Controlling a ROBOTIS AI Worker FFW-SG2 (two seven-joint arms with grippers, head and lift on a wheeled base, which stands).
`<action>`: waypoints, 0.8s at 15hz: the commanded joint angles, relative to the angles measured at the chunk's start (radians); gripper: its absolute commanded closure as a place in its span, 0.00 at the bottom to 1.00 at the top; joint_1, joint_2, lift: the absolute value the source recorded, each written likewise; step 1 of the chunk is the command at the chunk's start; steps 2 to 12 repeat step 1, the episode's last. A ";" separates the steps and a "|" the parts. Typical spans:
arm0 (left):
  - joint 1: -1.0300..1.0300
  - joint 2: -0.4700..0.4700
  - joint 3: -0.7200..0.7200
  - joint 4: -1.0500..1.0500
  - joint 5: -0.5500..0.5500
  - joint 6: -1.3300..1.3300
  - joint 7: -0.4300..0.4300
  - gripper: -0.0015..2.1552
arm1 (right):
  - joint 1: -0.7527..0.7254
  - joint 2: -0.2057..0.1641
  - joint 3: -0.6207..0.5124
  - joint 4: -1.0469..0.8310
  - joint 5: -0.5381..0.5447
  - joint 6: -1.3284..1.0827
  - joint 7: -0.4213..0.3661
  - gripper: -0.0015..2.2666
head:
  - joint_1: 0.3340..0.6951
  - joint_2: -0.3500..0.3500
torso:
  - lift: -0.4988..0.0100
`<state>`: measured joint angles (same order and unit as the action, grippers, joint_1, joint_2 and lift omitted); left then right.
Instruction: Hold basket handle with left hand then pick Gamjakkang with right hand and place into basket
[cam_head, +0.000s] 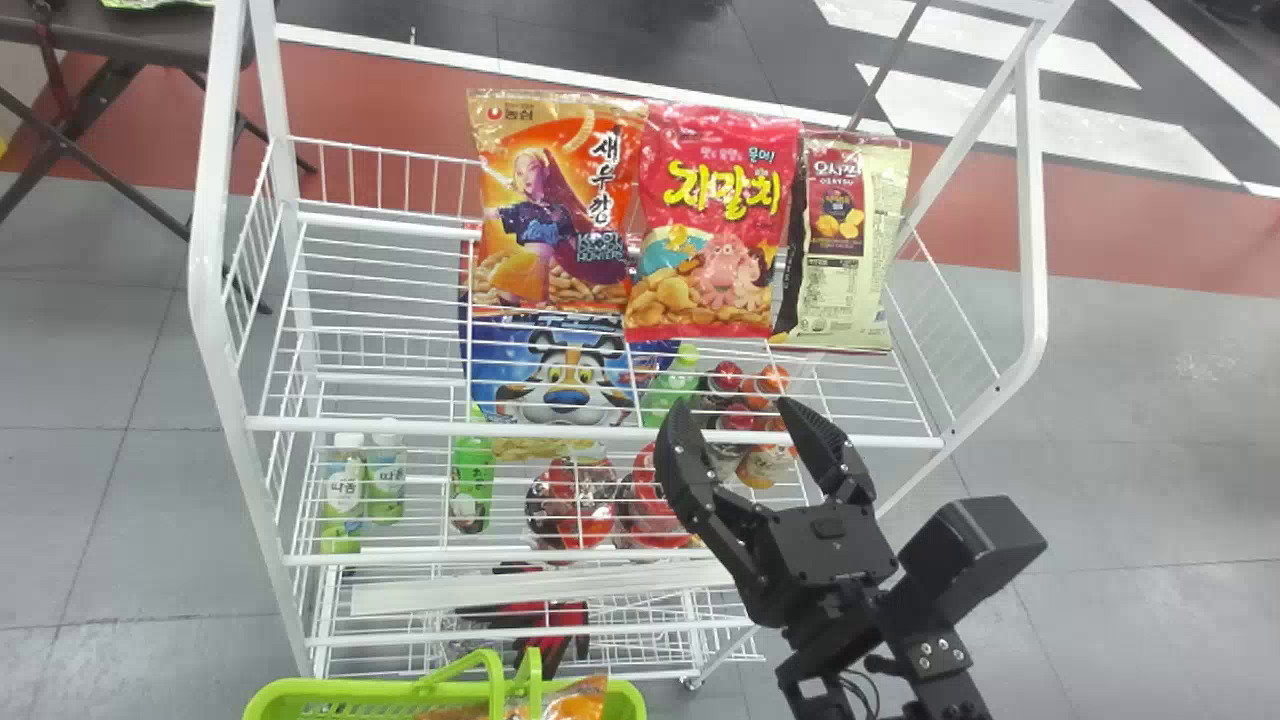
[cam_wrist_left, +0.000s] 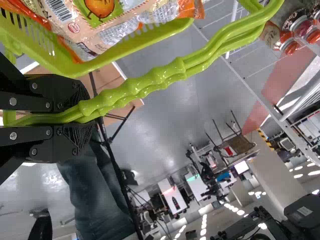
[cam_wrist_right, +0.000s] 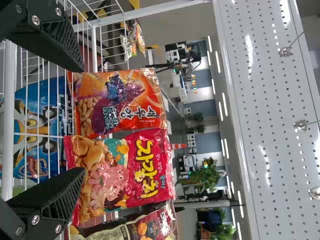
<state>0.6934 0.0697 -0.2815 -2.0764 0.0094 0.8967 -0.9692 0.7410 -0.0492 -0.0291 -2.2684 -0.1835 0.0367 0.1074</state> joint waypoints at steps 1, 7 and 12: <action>0.000 0.001 -0.001 -0.004 0.000 0.005 -0.002 0.99 | 0.000 0.000 0.000 0.001 -0.001 -0.004 0.000 0.05 | 1.00 0.00 | 0.94; 0.000 0.001 -0.001 -0.004 0.000 0.005 -0.002 0.99 | 0.000 0.000 0.000 0.001 -0.001 -0.004 0.000 0.05 | 1.00 0.00 | 0.94; 0.000 0.001 -0.001 -0.004 0.000 0.005 -0.002 0.99 | 0.000 0.000 0.000 0.001 -0.001 -0.004 0.000 0.05 | 1.00 0.00 | 0.94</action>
